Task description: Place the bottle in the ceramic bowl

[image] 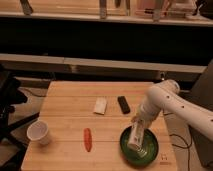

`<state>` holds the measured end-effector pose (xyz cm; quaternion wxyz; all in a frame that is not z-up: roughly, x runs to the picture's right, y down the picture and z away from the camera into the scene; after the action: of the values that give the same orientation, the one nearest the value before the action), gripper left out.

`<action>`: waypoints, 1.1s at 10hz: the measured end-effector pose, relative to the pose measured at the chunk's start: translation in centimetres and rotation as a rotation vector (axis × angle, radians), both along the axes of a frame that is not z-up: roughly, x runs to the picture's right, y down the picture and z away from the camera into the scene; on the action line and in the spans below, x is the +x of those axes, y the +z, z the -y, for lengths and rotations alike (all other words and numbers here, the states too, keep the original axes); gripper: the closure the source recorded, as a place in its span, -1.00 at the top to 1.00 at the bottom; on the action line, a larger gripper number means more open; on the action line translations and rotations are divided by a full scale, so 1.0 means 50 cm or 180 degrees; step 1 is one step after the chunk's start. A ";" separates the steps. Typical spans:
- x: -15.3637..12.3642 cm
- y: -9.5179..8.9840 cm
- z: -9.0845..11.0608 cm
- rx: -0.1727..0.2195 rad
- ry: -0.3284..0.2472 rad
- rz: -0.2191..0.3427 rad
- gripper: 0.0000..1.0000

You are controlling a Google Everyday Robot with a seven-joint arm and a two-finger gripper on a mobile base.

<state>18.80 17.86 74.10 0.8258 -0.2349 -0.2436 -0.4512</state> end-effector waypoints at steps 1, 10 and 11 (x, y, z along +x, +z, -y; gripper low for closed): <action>0.001 -0.002 -0.001 -0.0001 -0.0003 0.0000 -0.30; 0.015 -0.005 -0.001 -0.0004 0.0022 0.0018 0.44; 0.016 -0.005 -0.002 -0.0005 0.0024 0.0019 0.53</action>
<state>19.62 17.96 73.85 0.8265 -0.2333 -0.2473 -0.4487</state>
